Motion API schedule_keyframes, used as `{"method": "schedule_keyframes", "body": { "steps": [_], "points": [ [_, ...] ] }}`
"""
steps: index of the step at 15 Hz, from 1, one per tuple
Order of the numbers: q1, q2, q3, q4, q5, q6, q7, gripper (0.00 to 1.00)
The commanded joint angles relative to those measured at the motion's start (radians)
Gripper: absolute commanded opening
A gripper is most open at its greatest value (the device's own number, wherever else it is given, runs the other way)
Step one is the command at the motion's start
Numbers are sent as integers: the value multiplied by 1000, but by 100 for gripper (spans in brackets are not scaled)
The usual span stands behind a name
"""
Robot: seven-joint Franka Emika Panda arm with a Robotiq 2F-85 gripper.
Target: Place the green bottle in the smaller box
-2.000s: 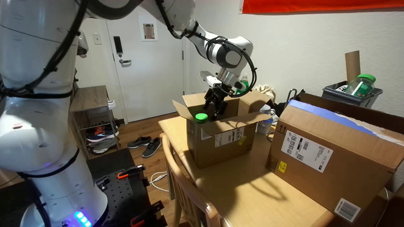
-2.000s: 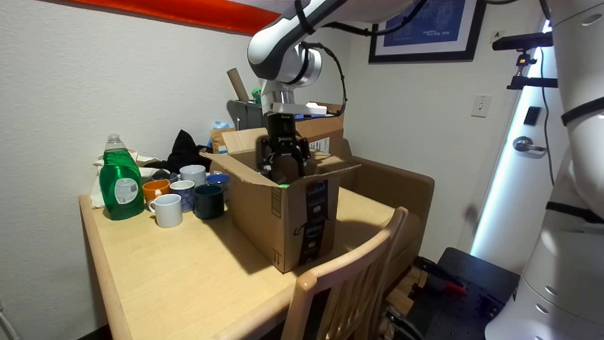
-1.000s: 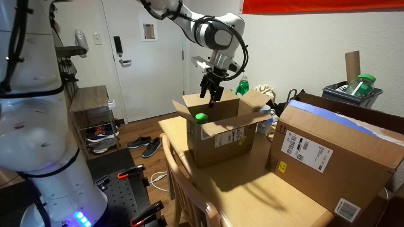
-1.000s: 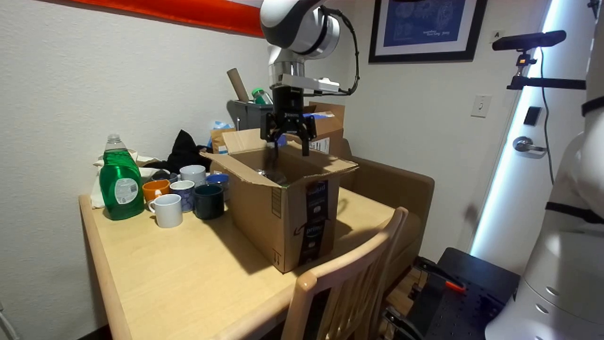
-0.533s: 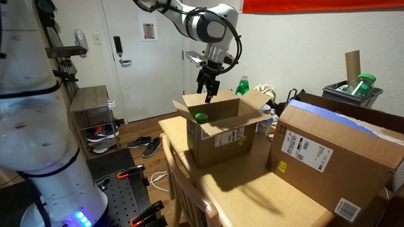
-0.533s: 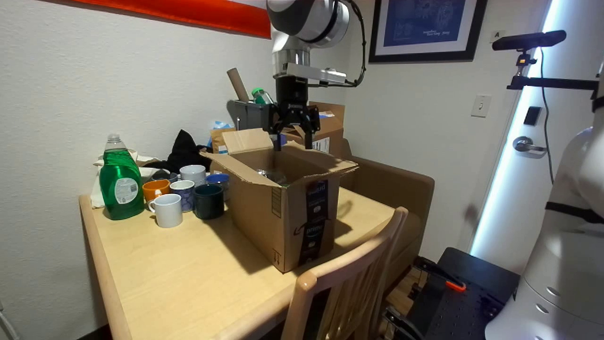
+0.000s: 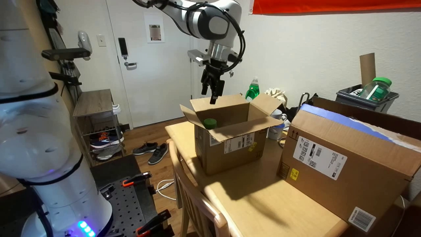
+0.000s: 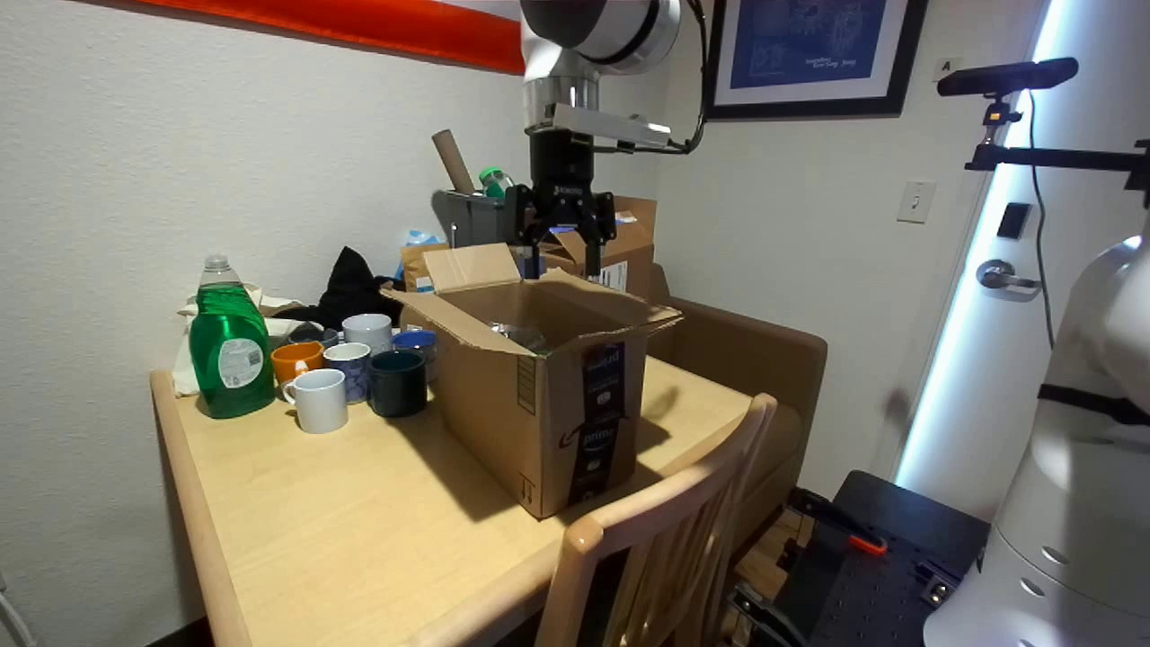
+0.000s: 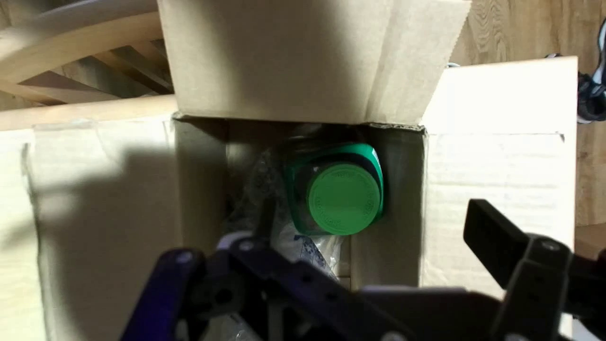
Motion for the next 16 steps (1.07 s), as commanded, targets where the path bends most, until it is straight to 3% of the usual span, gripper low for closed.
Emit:
{"method": "schedule_keyframes", "body": {
  "steps": [1, 16],
  "points": [
    [-1, -77, 17, -73, -21, 45, 39, 100],
    [-8, -192, 40, -196, -23, 114, 53, 100]
  ]
}}
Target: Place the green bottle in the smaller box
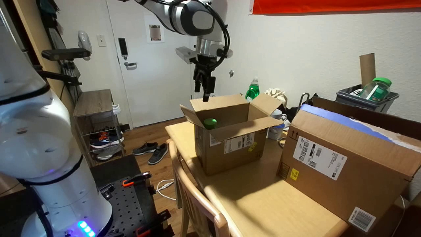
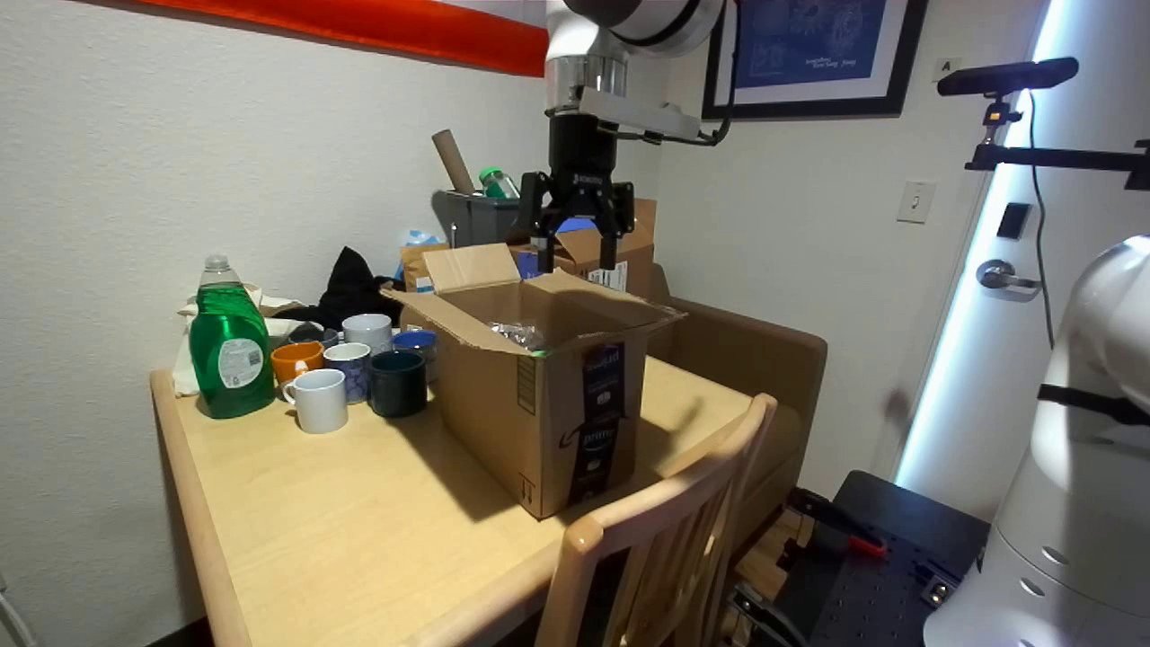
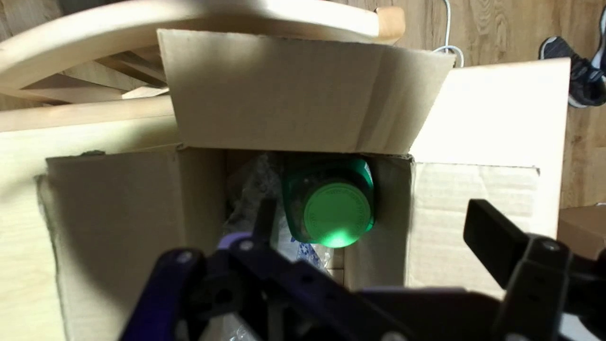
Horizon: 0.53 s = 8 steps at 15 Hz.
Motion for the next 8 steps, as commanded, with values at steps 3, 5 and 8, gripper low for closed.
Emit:
{"method": "schedule_keyframes", "body": {
  "steps": [3, 5, 8],
  "points": [
    [-11, -31, 11, -55, -15, 47, 33, 100],
    [-11, -29, 9, -61, -4, 61, 29, 100],
    [-8, -5, 6, -34, 1, 32, 0, 100]
  ]
}}
